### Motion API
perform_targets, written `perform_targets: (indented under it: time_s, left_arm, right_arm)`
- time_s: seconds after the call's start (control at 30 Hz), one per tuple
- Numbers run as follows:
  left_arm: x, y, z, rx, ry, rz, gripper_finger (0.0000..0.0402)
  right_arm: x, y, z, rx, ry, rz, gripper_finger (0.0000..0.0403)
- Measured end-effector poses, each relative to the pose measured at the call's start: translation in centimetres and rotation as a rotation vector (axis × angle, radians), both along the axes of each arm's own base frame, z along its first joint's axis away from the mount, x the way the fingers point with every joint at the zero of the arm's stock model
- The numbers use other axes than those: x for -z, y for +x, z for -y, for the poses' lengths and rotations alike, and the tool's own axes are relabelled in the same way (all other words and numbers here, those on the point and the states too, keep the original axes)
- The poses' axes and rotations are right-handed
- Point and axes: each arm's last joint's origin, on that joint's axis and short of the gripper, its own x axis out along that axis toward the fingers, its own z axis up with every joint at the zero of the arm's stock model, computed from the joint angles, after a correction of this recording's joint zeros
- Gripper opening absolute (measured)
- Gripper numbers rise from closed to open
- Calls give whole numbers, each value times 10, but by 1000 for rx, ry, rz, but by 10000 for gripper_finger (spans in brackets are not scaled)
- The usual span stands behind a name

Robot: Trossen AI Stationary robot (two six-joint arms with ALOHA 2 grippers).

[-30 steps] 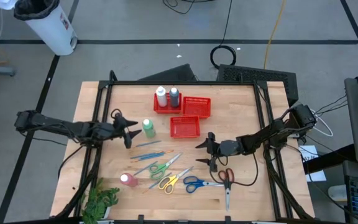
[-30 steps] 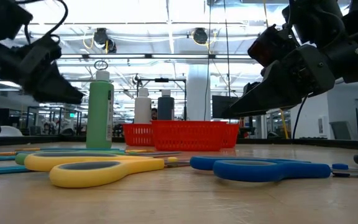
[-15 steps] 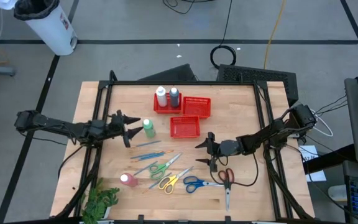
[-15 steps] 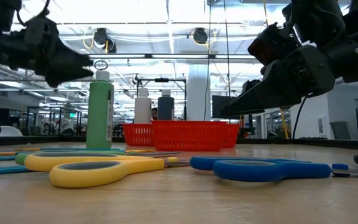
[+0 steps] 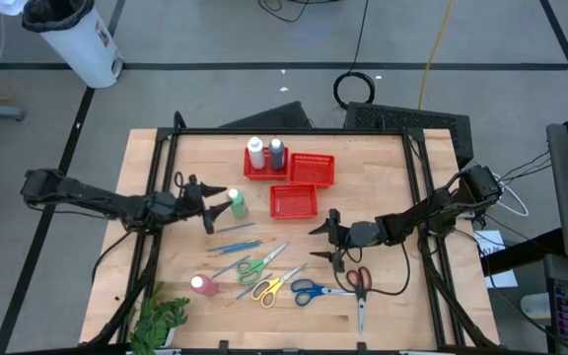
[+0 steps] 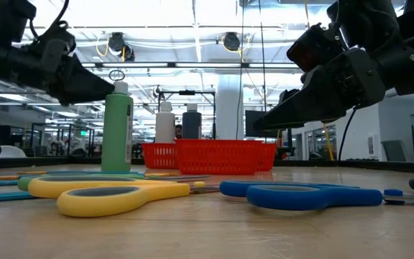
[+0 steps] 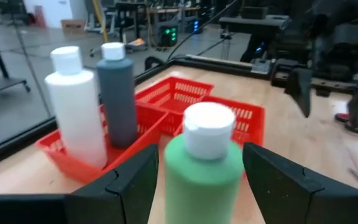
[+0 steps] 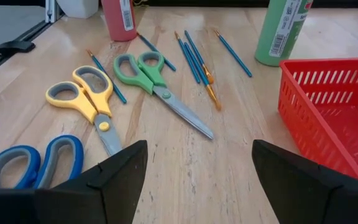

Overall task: Pick & Place Paint Supplies
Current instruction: Put the green paint bottle into the top left red bin

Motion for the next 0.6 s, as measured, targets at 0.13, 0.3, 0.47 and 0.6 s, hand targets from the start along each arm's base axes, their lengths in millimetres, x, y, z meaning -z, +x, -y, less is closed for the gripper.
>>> perform_targets:
  time_s: [0.13, 0.3, 0.47, 0.6]
  left_arm:
    - [1, 3, 1, 6, 4, 0, 241]
    - [4, 7, 0, -11, 10, -4, 241]
    - [3, 10, 1, -5, 56, 4, 241]
    - [4, 12, 1, -3, 69, -7, 241]
  right_arm:
    - [0, 0, 0, 0, -1, -3, 283]
    - [0, 0, 0, 0, -1, -3, 283]
    - [0, 0, 0, -3, -8, -2, 283]
    - [0, 0, 0, -3, -8, -2, 282]
